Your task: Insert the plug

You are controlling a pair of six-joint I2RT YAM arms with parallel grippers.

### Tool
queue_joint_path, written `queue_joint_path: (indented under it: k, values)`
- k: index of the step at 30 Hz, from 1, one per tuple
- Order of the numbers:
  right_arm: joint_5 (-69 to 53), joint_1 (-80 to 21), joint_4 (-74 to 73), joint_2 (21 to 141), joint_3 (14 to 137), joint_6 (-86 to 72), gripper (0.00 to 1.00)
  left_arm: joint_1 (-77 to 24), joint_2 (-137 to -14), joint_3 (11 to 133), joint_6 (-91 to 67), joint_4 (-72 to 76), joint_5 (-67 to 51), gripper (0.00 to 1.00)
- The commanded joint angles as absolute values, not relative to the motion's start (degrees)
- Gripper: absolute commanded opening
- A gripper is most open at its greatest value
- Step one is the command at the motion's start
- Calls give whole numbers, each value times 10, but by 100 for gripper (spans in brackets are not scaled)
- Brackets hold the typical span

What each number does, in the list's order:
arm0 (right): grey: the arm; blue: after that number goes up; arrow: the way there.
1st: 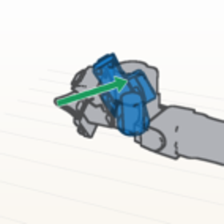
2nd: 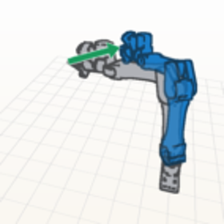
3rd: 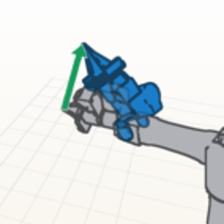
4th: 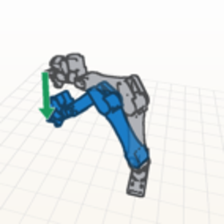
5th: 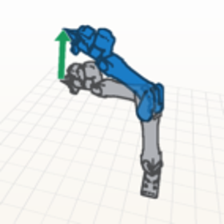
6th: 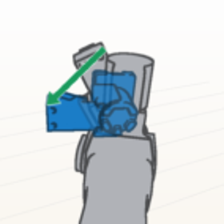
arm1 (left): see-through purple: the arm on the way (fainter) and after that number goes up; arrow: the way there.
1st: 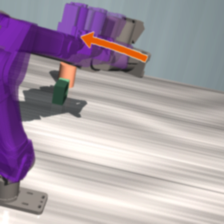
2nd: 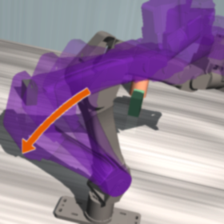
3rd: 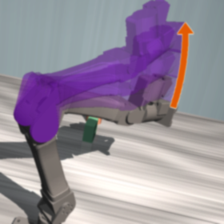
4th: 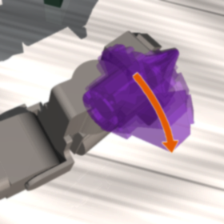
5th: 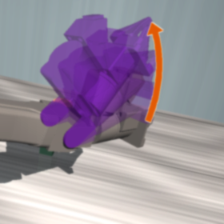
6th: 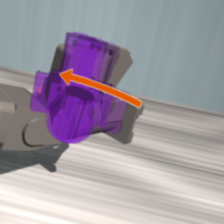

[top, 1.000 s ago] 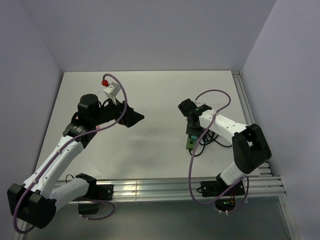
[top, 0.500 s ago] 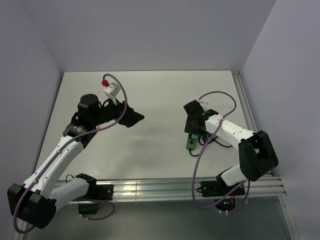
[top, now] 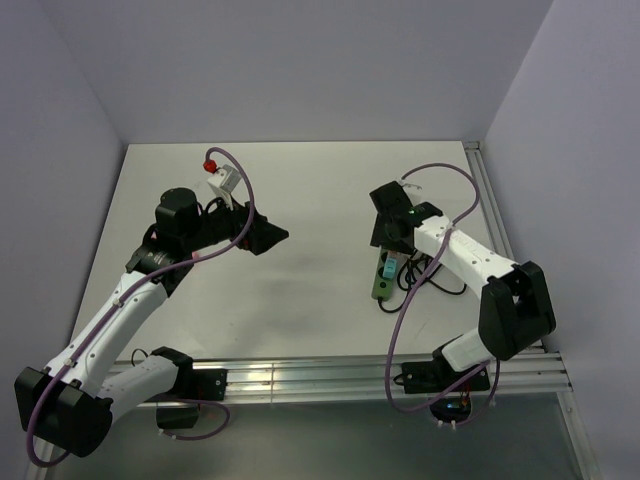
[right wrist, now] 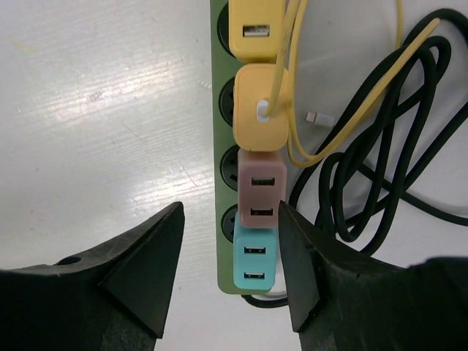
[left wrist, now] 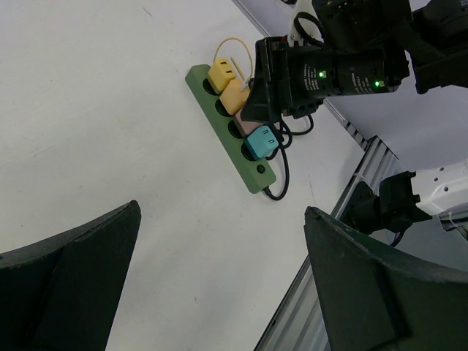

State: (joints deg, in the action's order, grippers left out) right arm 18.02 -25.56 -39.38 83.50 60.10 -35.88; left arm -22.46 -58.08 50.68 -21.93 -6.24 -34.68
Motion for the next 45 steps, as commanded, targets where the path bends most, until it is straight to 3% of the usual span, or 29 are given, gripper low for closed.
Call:
queue_joint_path:
  k: [1, 10, 14, 17, 18, 20, 31, 37, 45]
  values:
    - [201, -245, -413, 845, 633, -349, 61, -225, -575, 508, -214, -37, -355, 99]
    - [208, -240, -421, 869, 634, -347, 58, -225, -576, 508, -214, -35, -357, 100]
    - [188, -229, -402, 872, 620, -344, 49, -225, -577, 508, -214, -35, -356, 99]
    - [185, -218, -394, 878, 614, -339, 30, -225, -577, 508, -213, -36, -355, 99]
    - [185, -214, -394, 879, 613, -339, 17, -225, -577, 508, -214, -36, -354, 99]
    - [185, -209, -390, 882, 606, -338, 1, -225, -577, 507, -214, -35, -355, 99]
    - [150, -166, -352, 897, 541, -323, 0, -225, -579, 507, -214, -34, -358, 99]
    - [166, -224, -363, 953, 573, -347, 0, -225, -578, 507, -213, -34, -358, 99]
    - [236, -237, -393, 931, 547, -358, 0, -225, -579, 507, -214, -33, -364, 100]
